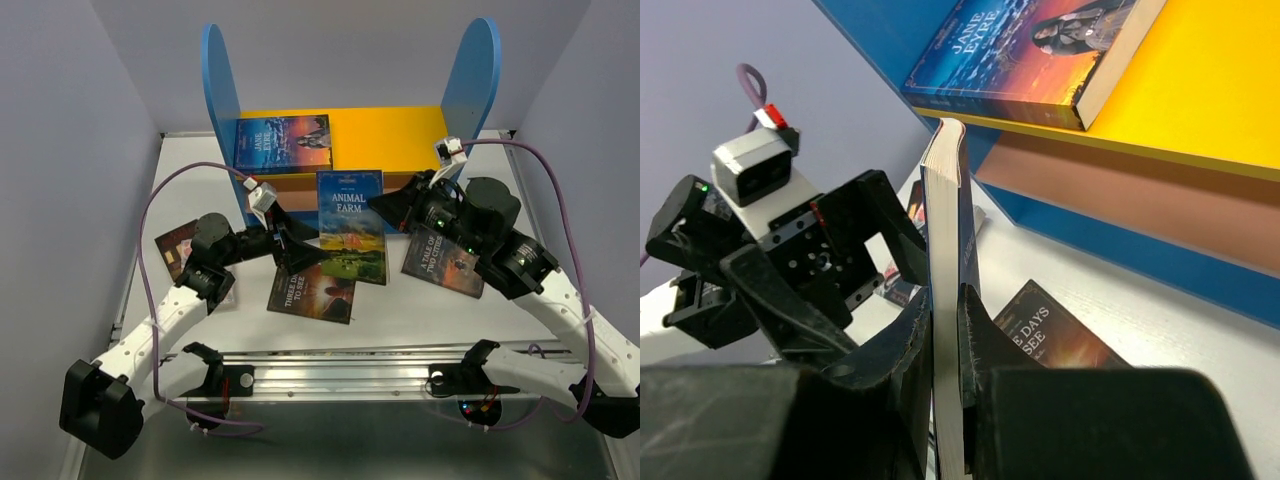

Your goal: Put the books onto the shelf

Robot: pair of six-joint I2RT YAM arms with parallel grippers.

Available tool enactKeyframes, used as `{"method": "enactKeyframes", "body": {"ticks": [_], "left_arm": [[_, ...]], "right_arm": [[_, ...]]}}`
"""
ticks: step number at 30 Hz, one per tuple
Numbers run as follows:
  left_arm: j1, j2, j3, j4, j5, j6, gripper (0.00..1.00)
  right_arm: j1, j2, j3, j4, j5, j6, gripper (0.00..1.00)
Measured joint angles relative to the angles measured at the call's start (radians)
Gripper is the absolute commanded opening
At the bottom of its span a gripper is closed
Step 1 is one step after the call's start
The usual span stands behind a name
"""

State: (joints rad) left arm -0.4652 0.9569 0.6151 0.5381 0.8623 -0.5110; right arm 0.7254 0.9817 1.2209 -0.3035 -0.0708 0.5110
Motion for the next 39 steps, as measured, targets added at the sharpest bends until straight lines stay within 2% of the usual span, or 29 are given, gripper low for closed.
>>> {"method": "enactKeyframes", "body": {"ticks": [6, 17, 20, 21, 23, 24, 26, 27, 29, 34, 37, 38, 39], "left_arm": [[0.001, -0.011, -0.034, 0.137, 0.052, -0.087, 0.86], [-0.006, 0.040, -0.047, 0.213, 0.051, -0.150, 0.84], [-0.006, 0.070, -0.046, 0.231, 0.052, -0.160, 0.72], [-0.006, 0.077, -0.046, 0.235, 0.054, -0.166, 0.62], [-0.006, 0.095, -0.046, 0.248, 0.059, -0.179, 0.51], [-0.006, 0.098, -0.046, 0.254, 0.064, -0.190, 0.37], [-0.004, 0.098, -0.046, 0.269, 0.068, -0.208, 0.23], [-0.003, 0.098, -0.046, 0.275, 0.063, -0.215, 0.12], [-0.003, 0.092, -0.046, 0.281, 0.056, -0.236, 0.00], [0.000, 0.058, -0.046, 0.279, 0.039, -0.275, 0.00], [0.000, 0.040, -0.047, 0.270, 0.018, -0.299, 0.00], [0.000, 0.033, -0.049, 0.269, 0.011, -0.309, 0.00], [-0.003, 0.025, -0.050, 0.273, 0.003, -0.315, 0.00]], "right_arm": [[0.000, 0.018, 0.006, -0.002, -0.016, -0.002, 0.01], [-0.001, 0.032, 0.008, 0.045, -0.078, 0.009, 0.01], [-0.001, 0.039, 0.008, 0.053, -0.099, 0.013, 0.01], [-0.001, 0.041, 0.008, 0.054, -0.103, 0.014, 0.01], [-0.001, 0.041, 0.008, 0.055, -0.104, 0.014, 0.01], [-0.001, 0.041, 0.008, 0.057, -0.103, 0.014, 0.01], [-0.001, 0.042, 0.008, 0.062, -0.095, 0.013, 0.01], [-0.003, 0.042, 0.008, 0.070, -0.088, 0.013, 0.01], [-0.005, 0.042, 0.008, 0.080, -0.068, 0.008, 0.01], [-0.006, 0.049, 0.009, 0.103, -0.021, -0.003, 0.01], [-0.006, 0.076, 0.024, 0.111, 0.021, -0.011, 0.62], [-0.006, 0.081, 0.027, 0.111, 0.043, -0.016, 0.90], [-0.006, 0.093, 0.031, 0.113, 0.084, -0.022, 1.00]]}}
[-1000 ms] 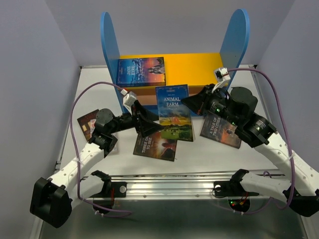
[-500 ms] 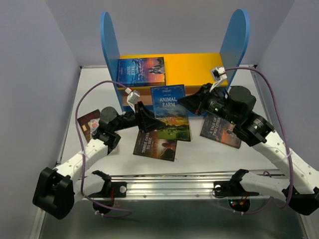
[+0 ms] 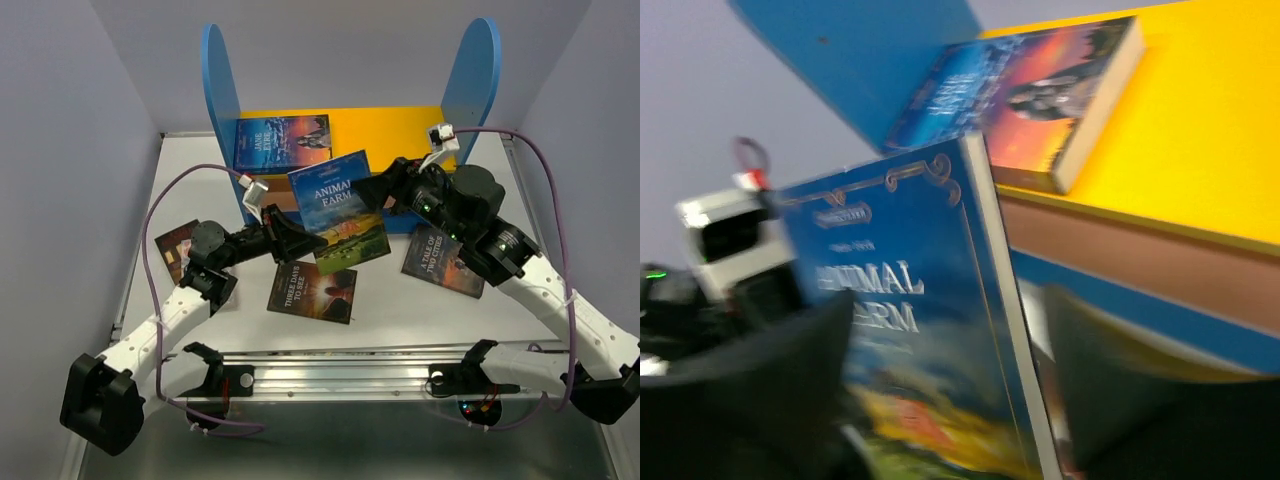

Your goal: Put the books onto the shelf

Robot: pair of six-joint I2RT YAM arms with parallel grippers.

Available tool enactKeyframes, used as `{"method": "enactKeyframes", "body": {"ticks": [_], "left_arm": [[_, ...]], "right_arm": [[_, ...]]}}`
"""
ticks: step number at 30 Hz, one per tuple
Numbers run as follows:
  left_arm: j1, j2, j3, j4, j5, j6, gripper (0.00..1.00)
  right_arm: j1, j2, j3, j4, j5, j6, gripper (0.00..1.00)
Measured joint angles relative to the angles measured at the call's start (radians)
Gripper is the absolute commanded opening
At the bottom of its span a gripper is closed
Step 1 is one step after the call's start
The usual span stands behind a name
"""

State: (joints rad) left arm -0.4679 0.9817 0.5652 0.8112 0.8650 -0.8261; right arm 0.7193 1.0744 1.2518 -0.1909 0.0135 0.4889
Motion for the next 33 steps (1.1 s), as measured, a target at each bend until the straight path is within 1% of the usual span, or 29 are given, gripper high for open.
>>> {"method": "enactKeyframes", "body": {"ticks": [3, 6, 9, 13, 14, 16, 18, 20, 23, 26, 29, 33], "left_arm": [[-0.007, -0.048, 0.000, -0.001, -0.045, -0.018, 0.00], [-0.008, -0.089, 0.019, -0.031, -0.120, -0.021, 0.00], [-0.008, -0.094, 0.076, -0.073, -0.191, -0.021, 0.00], [-0.009, -0.031, 0.223, -0.107, -0.350, -0.043, 0.00], [-0.009, -0.016, 0.242, -0.111, -0.373, -0.050, 0.00], [-0.009, 0.047, 0.319, -0.122, -0.476, -0.076, 0.00], [-0.013, 0.094, 0.366, -0.129, -0.548, -0.093, 0.00], [-0.022, 0.148, 0.422, -0.171, -0.650, -0.114, 0.00], [-0.069, 0.227, 0.497, -0.235, -0.823, -0.135, 0.00], [-0.154, 0.261, 0.528, -0.291, -1.006, -0.144, 0.00], [-0.222, 0.274, 0.544, -0.333, -1.149, -0.186, 0.00], [-0.266, 0.290, 0.575, -0.391, -1.315, -0.264, 0.00]], "right_arm": [[0.000, 0.014, 0.000, -0.014, 0.114, -0.008, 1.00], [-0.001, 0.000, -0.004, -0.023, 0.220, -0.019, 1.00], [-0.001, -0.058, -0.024, -0.025, 0.323, -0.032, 1.00], [-0.001, -0.135, -0.045, -0.033, 0.416, -0.045, 1.00], [-0.001, -0.142, -0.045, -0.032, 0.426, -0.047, 1.00], [-0.001, -0.157, -0.045, -0.034, 0.453, -0.048, 1.00], [-0.001, -0.156, -0.045, -0.038, 0.463, -0.048, 1.00], [-0.001, -0.148, -0.045, -0.050, 0.470, -0.048, 1.00], [-0.001, -0.136, -0.045, -0.069, 0.477, -0.049, 1.00], [-0.001, -0.135, -0.045, -0.078, 0.481, -0.049, 1.00], [-0.001, -0.136, -0.045, -0.079, 0.481, -0.051, 1.00], [-0.001, -0.136, -0.045, -0.082, 0.481, -0.052, 1.00]]}}
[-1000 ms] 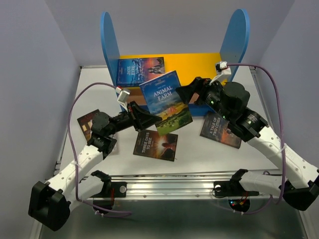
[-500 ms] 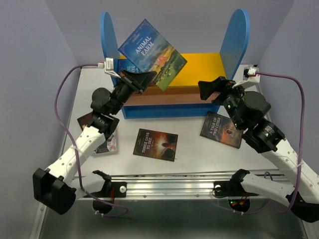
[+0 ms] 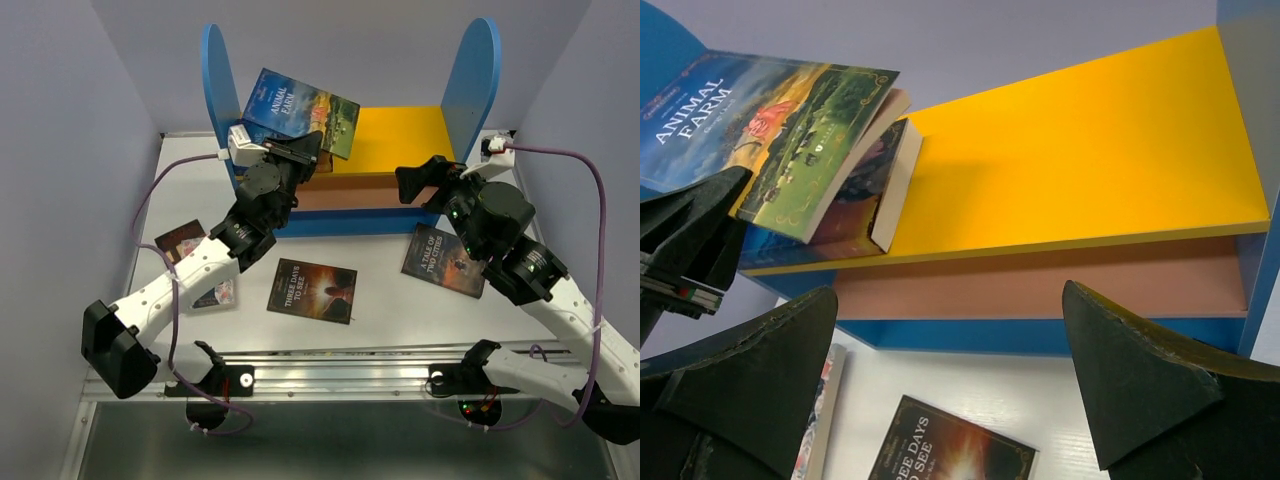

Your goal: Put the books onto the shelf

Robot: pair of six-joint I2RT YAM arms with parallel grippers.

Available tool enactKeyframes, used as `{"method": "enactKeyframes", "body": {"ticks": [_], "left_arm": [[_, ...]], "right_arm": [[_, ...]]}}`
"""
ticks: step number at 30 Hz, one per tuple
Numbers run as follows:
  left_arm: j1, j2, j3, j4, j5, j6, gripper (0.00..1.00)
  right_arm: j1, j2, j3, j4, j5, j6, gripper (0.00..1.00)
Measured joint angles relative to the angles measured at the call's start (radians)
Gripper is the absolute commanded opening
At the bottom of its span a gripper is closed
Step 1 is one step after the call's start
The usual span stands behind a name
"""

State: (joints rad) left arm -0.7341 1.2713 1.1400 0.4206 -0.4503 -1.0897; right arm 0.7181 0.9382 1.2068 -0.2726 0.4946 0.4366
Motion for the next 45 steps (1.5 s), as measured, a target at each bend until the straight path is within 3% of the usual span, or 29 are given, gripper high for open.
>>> {"method": "enactKeyframes", "body": {"ticks": [6, 12, 22, 25, 33, 37, 38, 41, 45], "left_arm": [[-0.019, 0.029, 0.045, -0.137, -0.214, -0.158, 0.00], [-0.024, 0.084, 0.099, -0.270, -0.294, -0.269, 0.00], [-0.039, 0.127, 0.179, -0.445, -0.346, -0.436, 0.00], [-0.039, 0.138, 0.204, -0.491, -0.347, -0.481, 0.08], [-0.039, 0.147, 0.225, -0.625, -0.355, -0.591, 0.08], [-0.039, 0.160, 0.250, -0.661, -0.355, -0.620, 0.30], [-0.039, 0.161, 0.253, -0.668, -0.354, -0.626, 0.42], [-0.039, 0.161, 0.255, -0.683, -0.352, -0.638, 0.44], [-0.039, 0.161, 0.255, -0.695, -0.343, -0.644, 0.59]], "right_arm": [[0.000, -0.003, 0.000, -0.008, 0.000, 0.000, 1.00], [0.000, -0.004, 0.000, -0.008, -0.001, 0.000, 1.00], [0.000, 0.008, 0.000, -0.010, -0.008, 0.000, 1.00], [0.000, 0.021, 0.000, -0.013, -0.013, 0.000, 1.00], [0.000, 0.032, 0.000, -0.019, -0.024, 0.000, 1.00], [0.000, 0.034, 0.000, -0.020, -0.026, 0.000, 1.00], [0.000, 0.036, 0.000, -0.020, -0.028, 0.000, 1.00], [0.000, 0.047, 0.001, -0.023, -0.035, 0.000, 1.00], [0.000, 0.068, 0.003, -0.035, -0.048, 0.000, 1.00]]}}
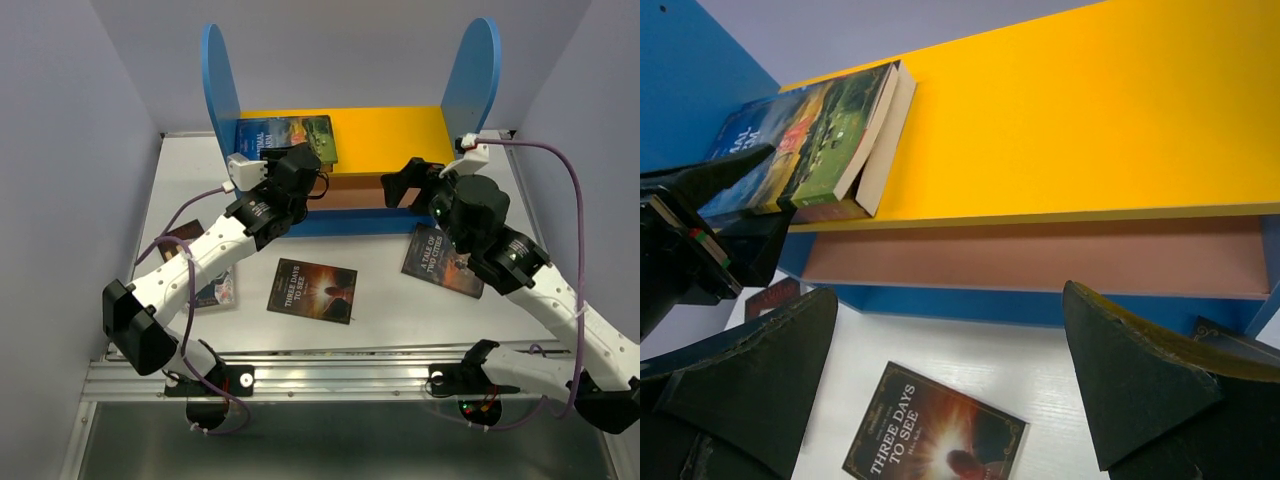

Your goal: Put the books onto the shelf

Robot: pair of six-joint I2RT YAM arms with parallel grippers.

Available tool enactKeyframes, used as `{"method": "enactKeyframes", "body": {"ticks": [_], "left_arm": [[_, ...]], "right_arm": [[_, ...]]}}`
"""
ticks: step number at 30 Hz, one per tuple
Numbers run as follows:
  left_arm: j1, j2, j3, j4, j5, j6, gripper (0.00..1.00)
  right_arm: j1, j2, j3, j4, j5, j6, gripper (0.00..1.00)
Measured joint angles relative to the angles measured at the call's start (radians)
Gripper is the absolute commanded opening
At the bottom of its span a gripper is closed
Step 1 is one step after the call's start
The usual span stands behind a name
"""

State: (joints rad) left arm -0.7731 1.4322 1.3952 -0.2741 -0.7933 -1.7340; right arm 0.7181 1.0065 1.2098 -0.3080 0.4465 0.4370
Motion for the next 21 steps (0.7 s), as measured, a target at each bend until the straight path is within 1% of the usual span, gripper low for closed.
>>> {"method": "enactKeyframes", "body": {"ticks": [1, 5, 6, 8, 9, 19, 21], "left_arm": [[0.000, 0.000, 0.000, -0.001, 0.001, 0.000, 0.65], [0.000, -0.013, -0.001, 0.014, 0.008, -0.003, 0.82], [0.000, -0.023, -0.003, 0.015, 0.009, 0.002, 0.85], [0.000, -0.040, -0.011, 0.018, 0.013, 0.003, 0.88], [0.000, -0.045, -0.014, 0.018, 0.014, 0.006, 0.91], [0.000, -0.058, -0.042, 0.045, 0.062, 0.104, 0.96], [0.001, -0.058, -0.045, 0.049, 0.070, 0.115, 0.96]], "right_arm": [[0.000, 0.009, 0.002, -0.003, -0.006, 0.000, 1.00], [0.000, 0.064, 0.045, -0.030, -0.045, -0.016, 1.00], [0.000, 0.079, 0.055, -0.032, -0.053, -0.021, 1.00], [0.000, 0.116, 0.081, -0.042, -0.085, -0.039, 1.00], [0.000, 0.137, 0.096, -0.046, -0.099, -0.050, 1.00], [0.000, 0.382, 0.267, -0.058, -0.314, -0.195, 1.00], [0.000, 0.420, 0.289, -0.064, -0.356, -0.226, 0.97]]}}
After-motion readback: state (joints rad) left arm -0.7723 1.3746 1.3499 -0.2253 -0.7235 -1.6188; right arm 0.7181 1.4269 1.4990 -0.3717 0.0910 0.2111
